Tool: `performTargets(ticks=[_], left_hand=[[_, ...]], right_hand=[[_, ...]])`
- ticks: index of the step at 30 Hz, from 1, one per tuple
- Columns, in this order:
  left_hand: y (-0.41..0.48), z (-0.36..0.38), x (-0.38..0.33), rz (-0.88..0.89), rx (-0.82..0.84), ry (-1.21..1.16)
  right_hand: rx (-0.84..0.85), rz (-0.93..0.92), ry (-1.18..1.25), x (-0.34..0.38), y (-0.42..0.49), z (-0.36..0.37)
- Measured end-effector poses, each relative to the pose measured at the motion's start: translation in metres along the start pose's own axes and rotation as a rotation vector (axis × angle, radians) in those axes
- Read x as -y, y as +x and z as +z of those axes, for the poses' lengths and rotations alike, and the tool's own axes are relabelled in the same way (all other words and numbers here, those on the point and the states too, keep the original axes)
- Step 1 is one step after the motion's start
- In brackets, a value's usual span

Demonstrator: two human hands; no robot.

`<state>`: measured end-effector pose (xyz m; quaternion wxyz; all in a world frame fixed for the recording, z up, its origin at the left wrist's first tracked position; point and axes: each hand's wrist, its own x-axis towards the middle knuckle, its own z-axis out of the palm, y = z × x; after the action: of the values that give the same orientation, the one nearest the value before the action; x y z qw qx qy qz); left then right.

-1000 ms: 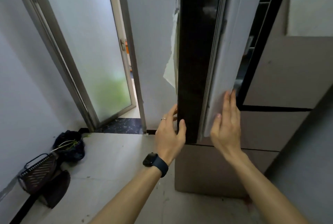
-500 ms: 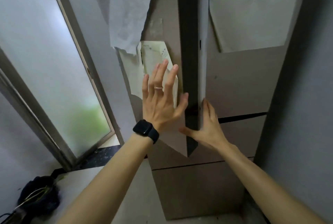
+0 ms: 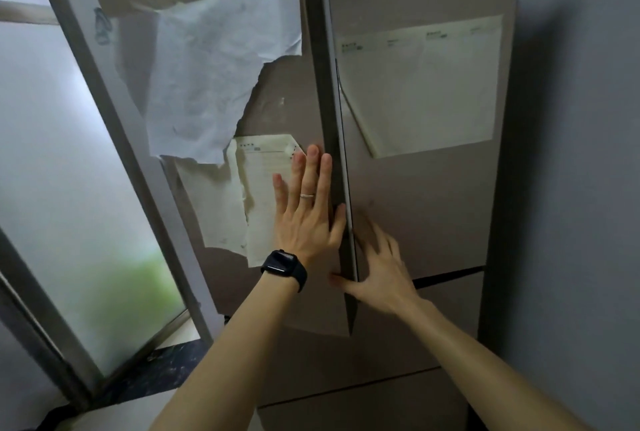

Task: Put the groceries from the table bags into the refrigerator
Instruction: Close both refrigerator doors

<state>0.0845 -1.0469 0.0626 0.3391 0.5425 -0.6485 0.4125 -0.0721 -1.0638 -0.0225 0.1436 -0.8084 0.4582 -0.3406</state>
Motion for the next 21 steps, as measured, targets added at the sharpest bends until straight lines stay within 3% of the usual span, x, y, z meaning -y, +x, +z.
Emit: performTargets(ticks=[7, 21], left_hand=[[0.017, 0.041, -0.006, -0.039, -0.085, 0.012], [0.024, 0.062, -0.004, 0.000, -0.192, 0.070]], right_hand=[[-0.105, -0.082, -0.173, -0.023, 0.027, -0.002], [-0.323, -0.249, -0.219, -0.059, 0.055, 0.026]])
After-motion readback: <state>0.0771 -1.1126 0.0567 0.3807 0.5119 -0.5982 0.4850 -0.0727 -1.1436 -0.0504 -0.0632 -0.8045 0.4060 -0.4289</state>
